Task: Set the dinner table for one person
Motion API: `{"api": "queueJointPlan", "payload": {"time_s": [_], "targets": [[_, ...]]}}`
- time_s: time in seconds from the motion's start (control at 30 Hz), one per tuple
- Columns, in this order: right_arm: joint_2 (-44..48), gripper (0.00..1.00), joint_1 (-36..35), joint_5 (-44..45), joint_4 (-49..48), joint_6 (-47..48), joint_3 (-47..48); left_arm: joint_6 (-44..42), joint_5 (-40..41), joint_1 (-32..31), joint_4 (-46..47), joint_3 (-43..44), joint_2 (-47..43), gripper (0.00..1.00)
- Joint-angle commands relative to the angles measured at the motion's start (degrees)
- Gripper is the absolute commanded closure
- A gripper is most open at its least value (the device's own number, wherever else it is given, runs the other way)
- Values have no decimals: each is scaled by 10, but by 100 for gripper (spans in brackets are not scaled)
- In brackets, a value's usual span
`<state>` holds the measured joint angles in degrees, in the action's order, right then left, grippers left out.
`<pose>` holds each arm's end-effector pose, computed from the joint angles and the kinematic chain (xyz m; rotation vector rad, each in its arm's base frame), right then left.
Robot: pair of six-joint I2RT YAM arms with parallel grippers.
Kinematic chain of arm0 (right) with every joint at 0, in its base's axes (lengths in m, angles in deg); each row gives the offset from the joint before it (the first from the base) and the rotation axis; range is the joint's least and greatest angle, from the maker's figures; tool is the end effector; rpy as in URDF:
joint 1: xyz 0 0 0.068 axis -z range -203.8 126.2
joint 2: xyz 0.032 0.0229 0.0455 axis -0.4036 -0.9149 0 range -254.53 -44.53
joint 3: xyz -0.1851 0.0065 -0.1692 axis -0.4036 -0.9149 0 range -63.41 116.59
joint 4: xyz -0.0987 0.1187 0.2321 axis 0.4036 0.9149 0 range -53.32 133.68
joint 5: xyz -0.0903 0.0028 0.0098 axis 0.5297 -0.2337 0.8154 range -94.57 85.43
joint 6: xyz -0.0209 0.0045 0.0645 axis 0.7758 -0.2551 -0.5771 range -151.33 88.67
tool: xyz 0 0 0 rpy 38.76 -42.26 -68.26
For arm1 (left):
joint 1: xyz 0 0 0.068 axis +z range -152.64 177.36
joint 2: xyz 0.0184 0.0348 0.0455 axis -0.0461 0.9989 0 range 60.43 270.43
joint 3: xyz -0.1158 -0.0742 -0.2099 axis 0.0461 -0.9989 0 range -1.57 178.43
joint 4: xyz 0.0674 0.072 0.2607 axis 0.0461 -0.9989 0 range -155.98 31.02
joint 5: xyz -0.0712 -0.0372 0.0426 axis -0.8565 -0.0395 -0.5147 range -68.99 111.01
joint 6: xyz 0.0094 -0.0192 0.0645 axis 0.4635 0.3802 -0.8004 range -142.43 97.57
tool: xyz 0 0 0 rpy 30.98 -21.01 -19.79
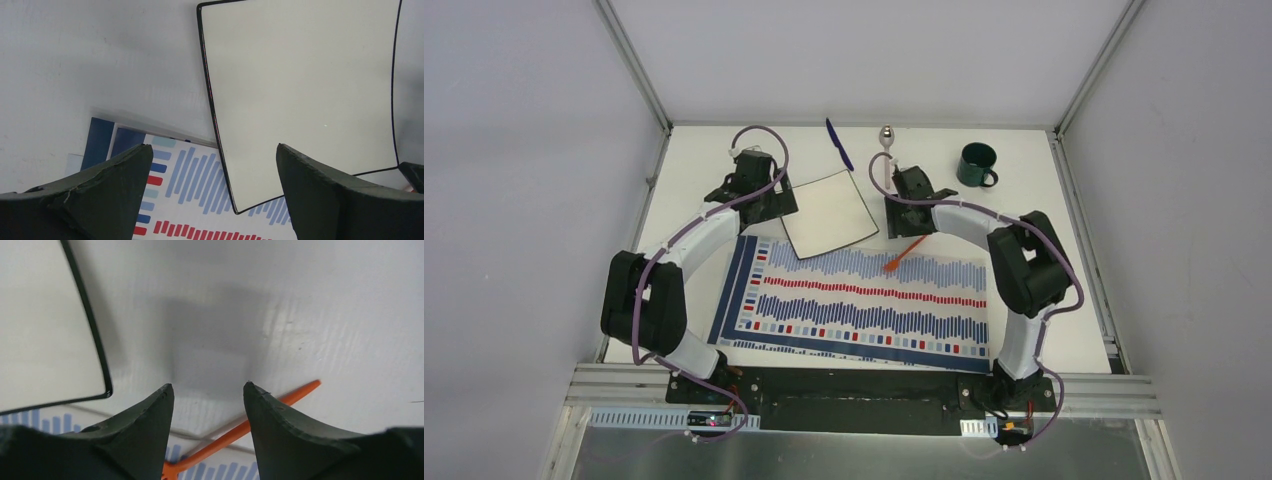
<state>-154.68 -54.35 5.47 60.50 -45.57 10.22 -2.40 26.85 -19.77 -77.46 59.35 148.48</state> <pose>0.3611 0.2021 0.1205 -0.3086 2.5800 0.0511 0.3488 -0.1017 0.1963 -0.1093 2.3675 -0.1934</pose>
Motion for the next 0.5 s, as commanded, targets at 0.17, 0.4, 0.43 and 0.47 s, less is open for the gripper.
{"api": "queueJointPlan", "payload": {"time_s": [0.17,0.4,0.43,0.47], "targets": [[87,41,1,-65,-105,-51,-62,-10,-4,8,3,1,-31,1],[119,41,29,-82,-229,-123,-151,-8,-6,8,4,2,-28,1],[119,41,35,-116,-250,-157,-162,-8,-7,7,5,2,-28,1],[117,41,41,-133,-276,-175,-172,-8,-8,7,5,2,-27,1]]}}
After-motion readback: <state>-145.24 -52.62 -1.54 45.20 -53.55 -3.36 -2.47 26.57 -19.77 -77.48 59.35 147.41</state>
